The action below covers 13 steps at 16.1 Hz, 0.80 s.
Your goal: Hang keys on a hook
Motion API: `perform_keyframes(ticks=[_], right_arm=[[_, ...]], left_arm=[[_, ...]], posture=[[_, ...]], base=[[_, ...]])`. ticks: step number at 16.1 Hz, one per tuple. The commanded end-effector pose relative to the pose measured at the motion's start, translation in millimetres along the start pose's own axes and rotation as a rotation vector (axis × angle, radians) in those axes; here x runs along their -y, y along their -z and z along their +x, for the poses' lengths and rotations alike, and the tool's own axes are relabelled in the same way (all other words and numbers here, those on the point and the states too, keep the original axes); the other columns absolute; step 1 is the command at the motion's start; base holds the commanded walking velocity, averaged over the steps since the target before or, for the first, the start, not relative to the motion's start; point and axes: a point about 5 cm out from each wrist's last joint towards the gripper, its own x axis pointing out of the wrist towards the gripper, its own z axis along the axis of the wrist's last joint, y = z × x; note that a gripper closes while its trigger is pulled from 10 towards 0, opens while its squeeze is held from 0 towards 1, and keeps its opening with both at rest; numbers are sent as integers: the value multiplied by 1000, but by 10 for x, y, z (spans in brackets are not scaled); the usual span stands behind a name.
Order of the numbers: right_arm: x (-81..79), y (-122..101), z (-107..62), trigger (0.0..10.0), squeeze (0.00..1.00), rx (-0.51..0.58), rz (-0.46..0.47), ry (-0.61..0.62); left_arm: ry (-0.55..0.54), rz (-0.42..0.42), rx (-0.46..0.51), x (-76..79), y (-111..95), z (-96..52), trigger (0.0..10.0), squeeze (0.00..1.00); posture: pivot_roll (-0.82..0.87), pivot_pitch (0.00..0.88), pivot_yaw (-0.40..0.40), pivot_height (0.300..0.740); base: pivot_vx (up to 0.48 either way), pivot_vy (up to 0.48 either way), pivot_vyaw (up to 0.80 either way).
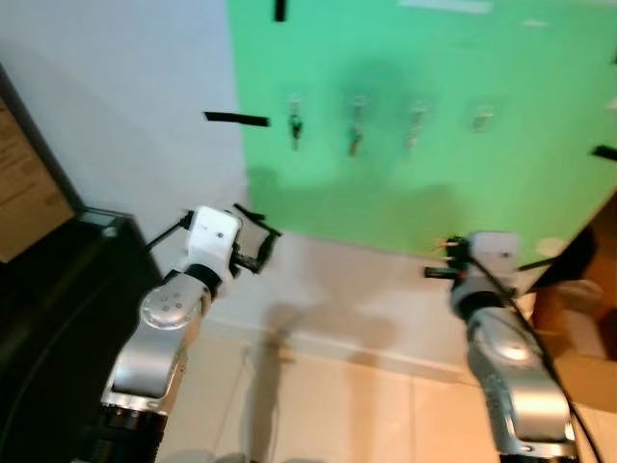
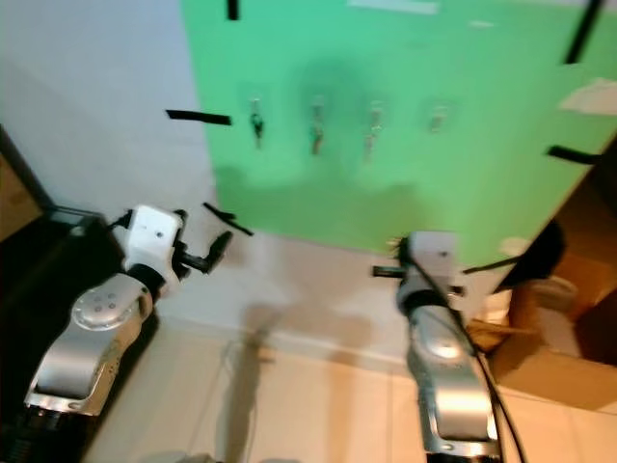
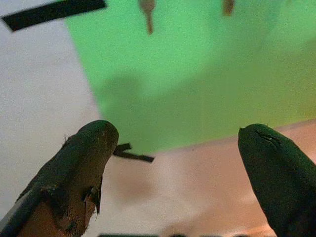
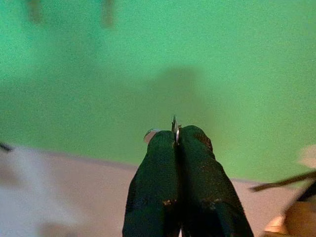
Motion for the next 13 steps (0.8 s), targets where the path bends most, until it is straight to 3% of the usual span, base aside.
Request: perform_keyframes(ticks=[1,6,13], right_arm=[[-88,-70,17,10000,0,30,14,-38],[-97,-66,13,10000,0,35,42,-41],[-47,-63,11,10000,0,33,73,-7]], left_arm=[[-33,15,-2,-83,-22,-26,10000,0],[-32,19,-6,-80,-13,-36,10000,0],[-29,9,-1,-70,-34,-13,10000,0]], posture=[[-32,0,-4,740],[-31,0,-6,740],[-40,0,-3,740]], base=[[0,-289,513],[0,-286,198],[0,0,0]])
